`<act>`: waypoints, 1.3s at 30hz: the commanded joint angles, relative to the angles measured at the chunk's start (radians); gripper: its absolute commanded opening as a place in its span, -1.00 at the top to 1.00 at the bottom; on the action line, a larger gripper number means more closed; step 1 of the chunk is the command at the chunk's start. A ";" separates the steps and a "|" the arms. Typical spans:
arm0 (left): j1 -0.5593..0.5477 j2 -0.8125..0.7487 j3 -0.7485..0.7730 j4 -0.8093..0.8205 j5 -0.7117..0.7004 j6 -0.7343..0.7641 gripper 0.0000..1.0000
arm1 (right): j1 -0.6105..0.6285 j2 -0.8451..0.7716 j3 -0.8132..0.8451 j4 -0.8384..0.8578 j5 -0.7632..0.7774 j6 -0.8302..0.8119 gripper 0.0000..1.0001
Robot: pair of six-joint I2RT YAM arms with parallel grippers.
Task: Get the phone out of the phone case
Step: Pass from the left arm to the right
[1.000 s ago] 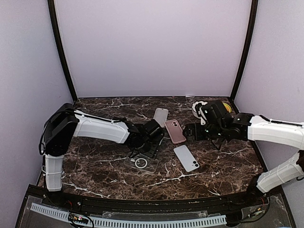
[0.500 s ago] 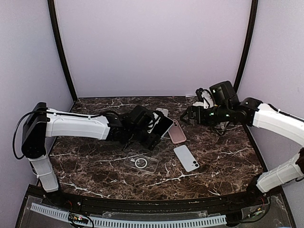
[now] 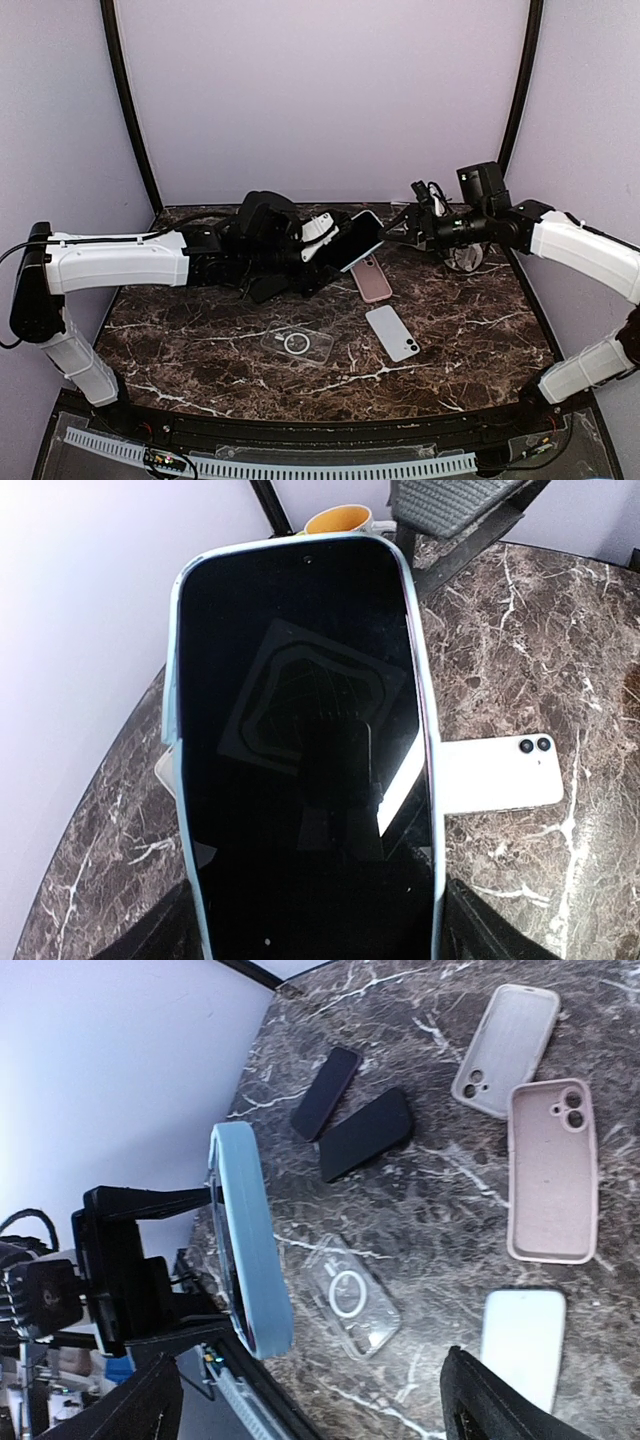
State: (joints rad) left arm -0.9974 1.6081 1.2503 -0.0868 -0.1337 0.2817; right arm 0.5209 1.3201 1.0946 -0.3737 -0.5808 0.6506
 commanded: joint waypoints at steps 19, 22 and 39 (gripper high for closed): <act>0.002 -0.023 0.004 0.115 0.100 0.027 0.22 | 0.045 0.040 -0.052 0.308 -0.179 0.244 0.07; 0.002 -0.016 0.010 0.107 0.097 0.029 0.23 | 0.052 0.045 -0.051 0.305 -0.177 0.241 0.19; -0.010 -0.022 -0.025 0.117 0.085 0.089 0.26 | 0.061 0.066 -0.117 0.400 -0.126 0.268 1.00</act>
State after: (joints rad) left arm -0.9974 1.6081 1.2385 -0.0429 -0.0467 0.3279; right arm 0.5655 1.3739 1.0046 -0.0647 -0.7120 0.8917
